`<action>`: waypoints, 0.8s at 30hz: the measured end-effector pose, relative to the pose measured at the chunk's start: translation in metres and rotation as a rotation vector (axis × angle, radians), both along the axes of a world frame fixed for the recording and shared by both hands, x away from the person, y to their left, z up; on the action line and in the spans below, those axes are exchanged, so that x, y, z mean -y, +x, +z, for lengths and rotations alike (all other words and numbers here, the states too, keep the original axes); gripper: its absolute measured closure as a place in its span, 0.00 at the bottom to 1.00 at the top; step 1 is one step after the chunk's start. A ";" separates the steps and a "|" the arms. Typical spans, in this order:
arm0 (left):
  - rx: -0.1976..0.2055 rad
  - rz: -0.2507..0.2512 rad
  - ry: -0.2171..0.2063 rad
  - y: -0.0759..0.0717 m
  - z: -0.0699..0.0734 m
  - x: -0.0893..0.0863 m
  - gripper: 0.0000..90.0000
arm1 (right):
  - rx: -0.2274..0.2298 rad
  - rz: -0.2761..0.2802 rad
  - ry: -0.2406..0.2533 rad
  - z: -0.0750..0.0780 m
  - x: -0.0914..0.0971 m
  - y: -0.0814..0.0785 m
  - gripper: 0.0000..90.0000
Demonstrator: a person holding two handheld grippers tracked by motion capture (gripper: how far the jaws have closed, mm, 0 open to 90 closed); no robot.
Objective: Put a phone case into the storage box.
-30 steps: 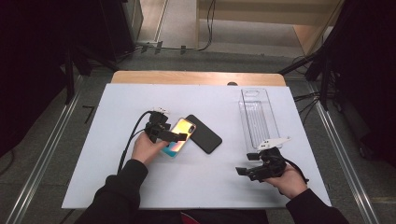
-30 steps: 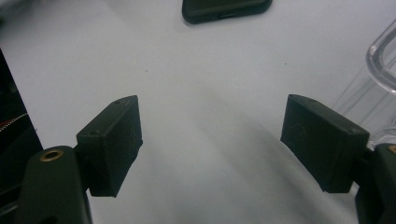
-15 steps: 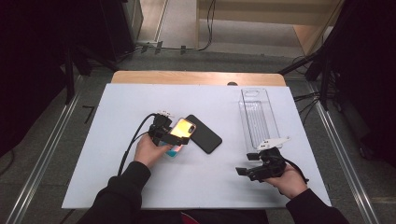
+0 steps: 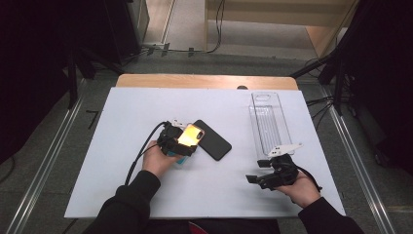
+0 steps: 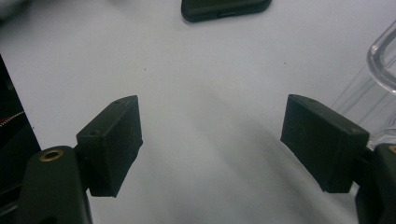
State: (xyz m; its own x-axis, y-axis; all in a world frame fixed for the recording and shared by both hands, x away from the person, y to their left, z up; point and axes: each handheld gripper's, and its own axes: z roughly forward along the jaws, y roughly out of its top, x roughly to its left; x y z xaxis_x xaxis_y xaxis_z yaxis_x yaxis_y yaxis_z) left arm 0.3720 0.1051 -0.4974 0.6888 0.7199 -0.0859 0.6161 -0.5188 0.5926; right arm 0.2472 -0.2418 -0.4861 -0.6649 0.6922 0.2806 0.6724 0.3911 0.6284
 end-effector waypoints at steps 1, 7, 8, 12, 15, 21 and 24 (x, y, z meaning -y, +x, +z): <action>0.001 0.002 0.000 0.000 0.000 0.000 0.15 | 0.002 0.001 -0.001 0.000 0.000 0.000 0.21; 0.009 0.018 0.017 -0.001 0.000 0.003 0.16 | 0.002 0.003 -0.006 0.000 0.000 0.000 0.21; 0.009 0.021 0.017 -0.001 0.000 0.003 0.17 | 0.000 0.000 -0.007 0.000 -0.001 0.000 0.21; 0.002 0.030 0.012 -0.001 0.001 0.003 0.17 | 0.000 0.000 -0.007 0.000 -0.001 0.000 0.21; -0.004 0.030 0.007 -0.001 0.001 0.002 0.18 | 0.001 0.003 -0.008 0.000 0.000 0.000 0.21; -0.015 0.031 0.000 0.000 0.002 0.001 0.18 | 0.001 0.002 -0.004 0.000 0.000 0.000 0.21; -0.043 0.036 -0.025 0.002 0.004 -0.001 0.18 | 0.000 0.003 -0.003 0.000 -0.001 0.000 0.21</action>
State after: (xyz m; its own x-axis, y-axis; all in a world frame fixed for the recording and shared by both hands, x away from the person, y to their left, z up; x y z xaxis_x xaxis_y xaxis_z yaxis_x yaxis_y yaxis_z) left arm 0.3741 0.1060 -0.4930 0.6576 0.7416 -0.1326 0.6593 -0.4812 0.5777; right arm 0.2470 -0.2411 -0.4862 -0.6670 0.6911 0.2784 0.6713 0.3954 0.6269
